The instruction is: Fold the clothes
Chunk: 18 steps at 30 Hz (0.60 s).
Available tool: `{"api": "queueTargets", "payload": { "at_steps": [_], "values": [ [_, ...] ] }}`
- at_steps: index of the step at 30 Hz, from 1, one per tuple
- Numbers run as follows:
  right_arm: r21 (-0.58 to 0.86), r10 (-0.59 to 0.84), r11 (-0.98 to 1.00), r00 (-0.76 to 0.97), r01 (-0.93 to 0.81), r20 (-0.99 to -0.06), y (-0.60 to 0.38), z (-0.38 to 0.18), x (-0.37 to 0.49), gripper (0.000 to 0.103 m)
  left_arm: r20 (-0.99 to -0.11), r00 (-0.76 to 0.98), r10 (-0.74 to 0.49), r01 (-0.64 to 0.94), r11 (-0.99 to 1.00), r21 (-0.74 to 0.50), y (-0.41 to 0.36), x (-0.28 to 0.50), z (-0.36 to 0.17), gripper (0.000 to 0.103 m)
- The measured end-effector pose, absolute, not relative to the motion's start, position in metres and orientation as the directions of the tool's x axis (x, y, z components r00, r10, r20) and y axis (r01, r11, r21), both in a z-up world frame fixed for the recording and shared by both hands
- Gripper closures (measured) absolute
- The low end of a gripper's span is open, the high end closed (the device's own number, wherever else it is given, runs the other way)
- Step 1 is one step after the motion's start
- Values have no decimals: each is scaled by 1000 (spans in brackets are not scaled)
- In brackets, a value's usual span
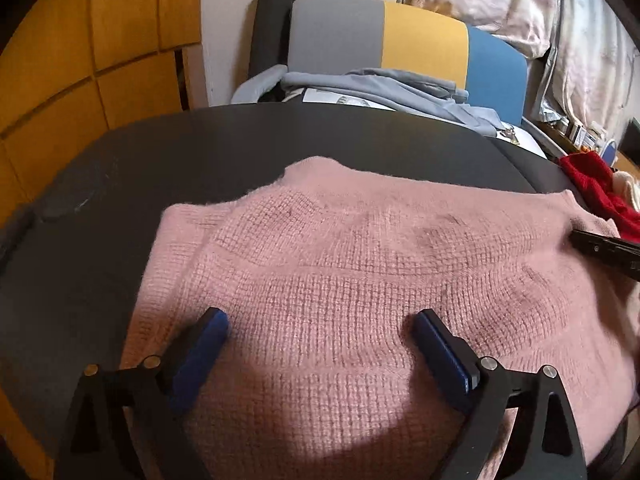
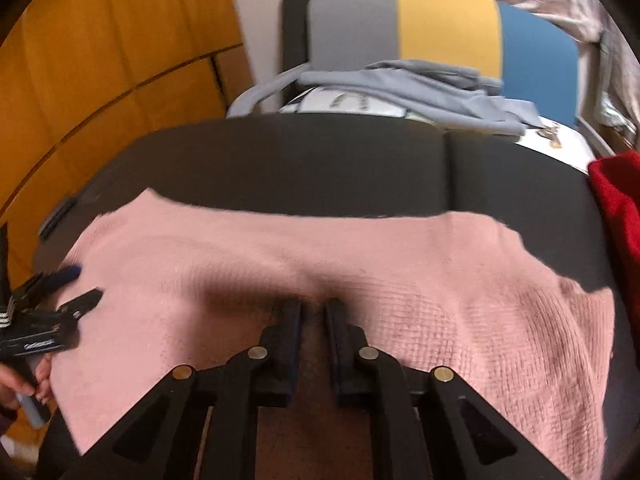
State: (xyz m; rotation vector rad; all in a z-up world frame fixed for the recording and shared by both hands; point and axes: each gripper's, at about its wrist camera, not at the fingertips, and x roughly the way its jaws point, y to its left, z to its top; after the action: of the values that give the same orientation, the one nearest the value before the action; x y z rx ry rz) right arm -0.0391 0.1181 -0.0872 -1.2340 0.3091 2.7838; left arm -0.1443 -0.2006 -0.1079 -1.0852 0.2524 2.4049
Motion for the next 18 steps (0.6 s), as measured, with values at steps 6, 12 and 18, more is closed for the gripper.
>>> {"api": "queueTargets", "payload": {
  "at_steps": [6, 12, 18],
  "values": [
    [306, -39, -924, -740, -228, -671, 143, -74, -10, 85, -759, -540, 363, -491, -869, -67, -203, -145, -91, 9],
    [269, 39, -899, -676, -345, -736, 172, -74, 49, 85, -739, -555, 382, -526, -849, -43, -215, -119, -95, 9],
    [246, 122, -874, -678, -419, -725, 198, -90, 101, 93, -745, -559, 364, -550, -835, 5, -218, -101, -102, 8]
  ]
}}
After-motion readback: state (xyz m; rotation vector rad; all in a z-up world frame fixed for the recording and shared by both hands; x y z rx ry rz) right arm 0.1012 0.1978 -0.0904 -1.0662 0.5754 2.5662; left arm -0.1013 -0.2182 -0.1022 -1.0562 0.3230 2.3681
